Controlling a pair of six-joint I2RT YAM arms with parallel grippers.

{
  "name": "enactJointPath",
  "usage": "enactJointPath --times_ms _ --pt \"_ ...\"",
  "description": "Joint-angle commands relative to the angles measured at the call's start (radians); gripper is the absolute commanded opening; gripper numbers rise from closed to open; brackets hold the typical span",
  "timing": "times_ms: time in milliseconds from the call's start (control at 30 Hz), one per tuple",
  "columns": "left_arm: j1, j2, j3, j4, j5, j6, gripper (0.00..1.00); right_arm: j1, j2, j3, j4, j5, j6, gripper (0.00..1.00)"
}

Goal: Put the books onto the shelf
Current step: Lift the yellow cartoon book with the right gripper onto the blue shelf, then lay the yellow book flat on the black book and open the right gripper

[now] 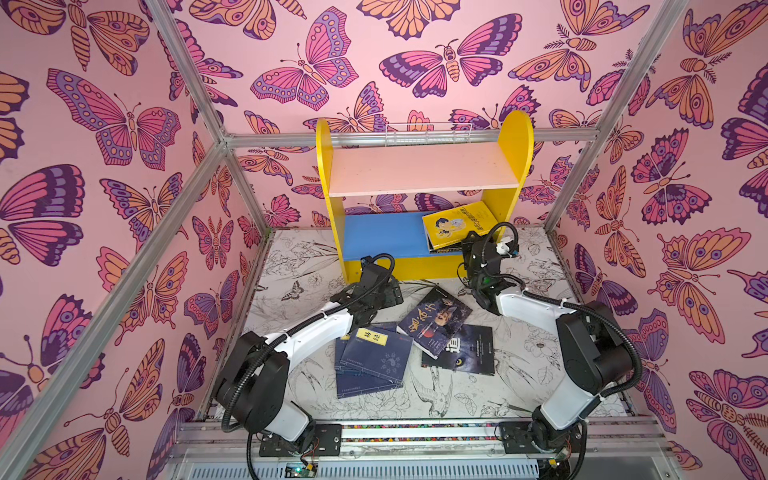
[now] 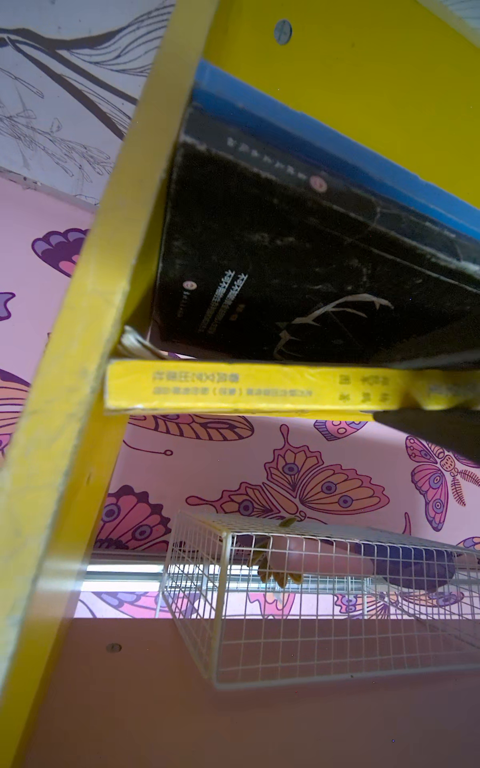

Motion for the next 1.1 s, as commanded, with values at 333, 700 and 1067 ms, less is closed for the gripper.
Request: enactJointPath --times_ms 333,700,1067 --pt "-0.003 -0.01 -0.013 -0.027 0.006 0.019 0.89 0.037 -0.011 0.086 -0.216 0.052 0.15 0.46" --pt "-0.004 0.002 -0.007 -0.027 0.012 0.016 0.89 0.036 -0.059 0.07 -0.379 0.017 0.157 0.63" --pt "-0.004 -0.005 -0.02 -0.03 -0.002 0.019 0.89 -0.011 -0.133 0.075 -0.558 -0.225 -0.097 0.0"
